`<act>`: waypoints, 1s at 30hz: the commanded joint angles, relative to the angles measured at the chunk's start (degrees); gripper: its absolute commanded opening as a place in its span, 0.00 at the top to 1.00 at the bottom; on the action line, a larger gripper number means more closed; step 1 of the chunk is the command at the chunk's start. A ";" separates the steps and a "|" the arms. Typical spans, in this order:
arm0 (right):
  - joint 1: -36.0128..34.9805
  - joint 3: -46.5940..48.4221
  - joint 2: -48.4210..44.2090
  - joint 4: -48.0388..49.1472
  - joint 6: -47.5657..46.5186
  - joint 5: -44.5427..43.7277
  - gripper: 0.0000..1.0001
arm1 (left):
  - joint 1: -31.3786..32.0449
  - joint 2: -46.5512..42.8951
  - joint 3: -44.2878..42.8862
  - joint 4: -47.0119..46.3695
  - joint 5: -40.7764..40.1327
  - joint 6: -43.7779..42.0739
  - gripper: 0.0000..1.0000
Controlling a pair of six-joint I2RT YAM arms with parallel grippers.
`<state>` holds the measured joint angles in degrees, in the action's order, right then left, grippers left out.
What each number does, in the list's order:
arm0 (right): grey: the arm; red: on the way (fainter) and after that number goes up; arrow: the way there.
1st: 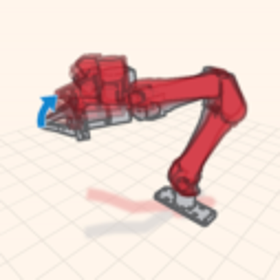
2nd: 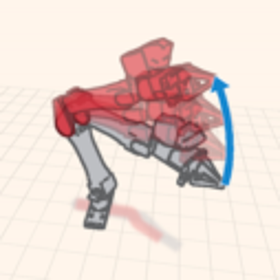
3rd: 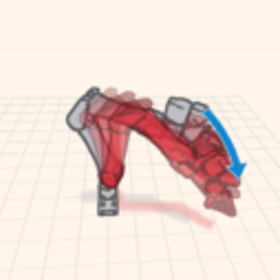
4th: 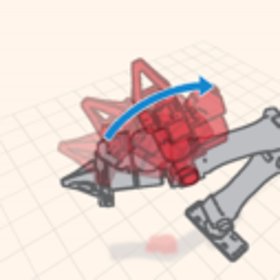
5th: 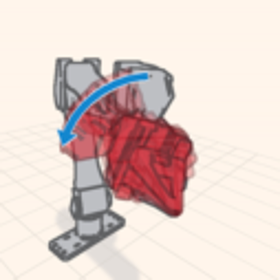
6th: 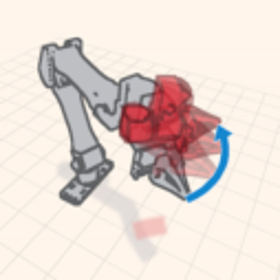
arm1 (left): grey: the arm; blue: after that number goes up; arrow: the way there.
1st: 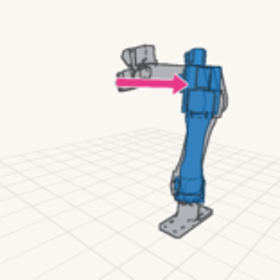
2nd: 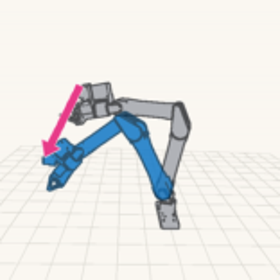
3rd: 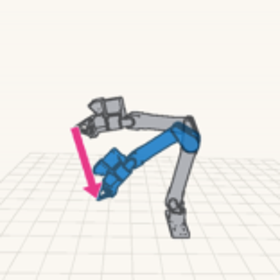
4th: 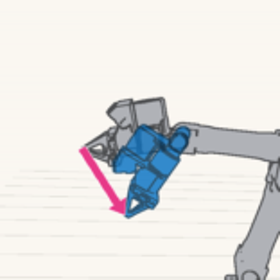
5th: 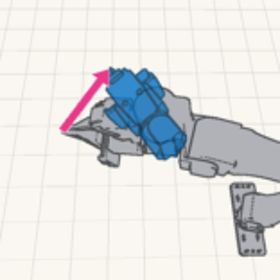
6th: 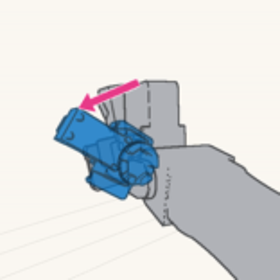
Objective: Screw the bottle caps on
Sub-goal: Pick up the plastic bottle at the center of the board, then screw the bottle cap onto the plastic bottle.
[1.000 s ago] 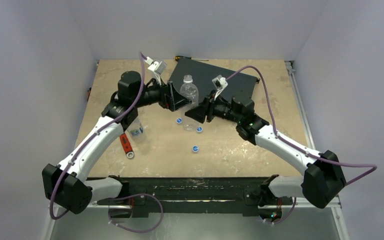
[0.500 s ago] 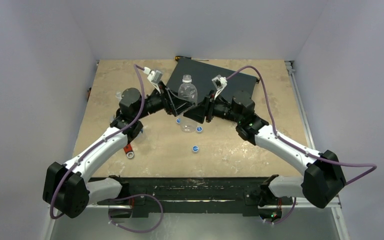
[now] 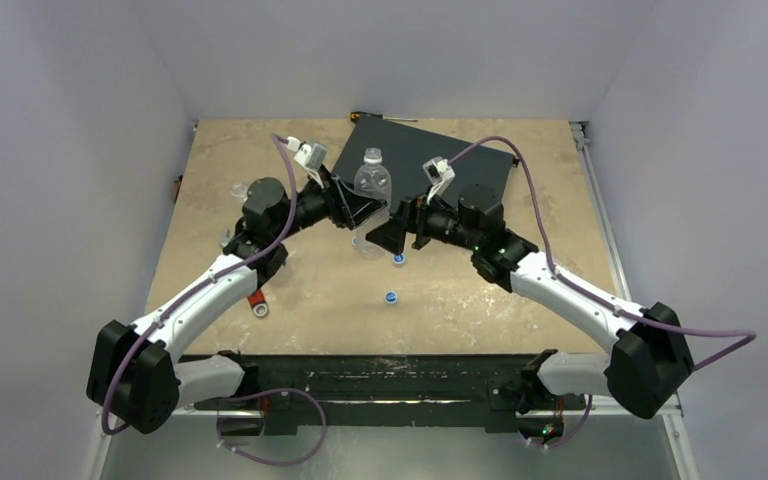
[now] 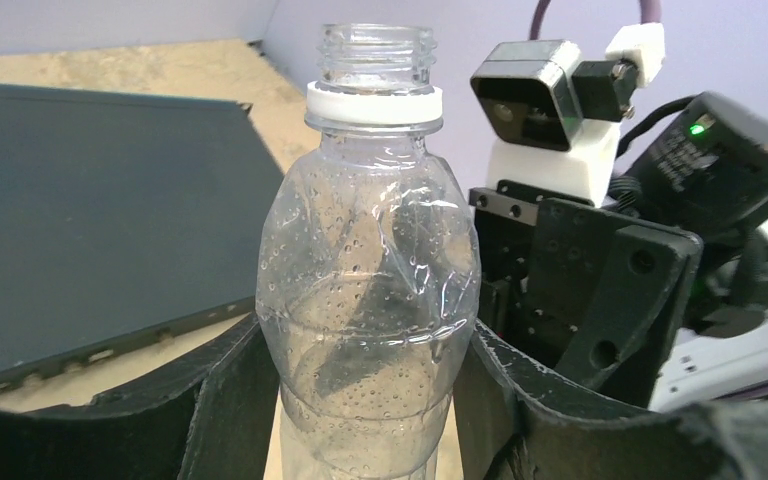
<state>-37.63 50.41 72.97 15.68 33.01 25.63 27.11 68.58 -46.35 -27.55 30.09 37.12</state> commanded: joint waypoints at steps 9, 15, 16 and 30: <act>-1.43 1.03 -4.61 -28.84 -8.32 -23.91 0.09 | 0.04 -5.95 -7.58 25.40 -11.87 -34.02 0.60; -8.46 1.78 3.05 -32.52 -7.13 -34.33 0.21 | 0.04 -13.34 -4.95 27.46 -15.78 -41.79 0.58; -9.20 1.85 4.65 -32.74 -6.69 -35.25 0.24 | 0.04 -14.14 -4.60 27.46 -16.15 -42.27 0.58; -19.79 8.37 20.17 -34.66 -2.57 -42.20 0.39 | 0.04 -15.83 -3.68 30.64 -14.40 -44.18 0.58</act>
<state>-56.23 54.43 91.00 -17.91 28.27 -12.40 27.14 53.23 -50.43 4.43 14.59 -5.67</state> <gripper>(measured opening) 0.633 0.552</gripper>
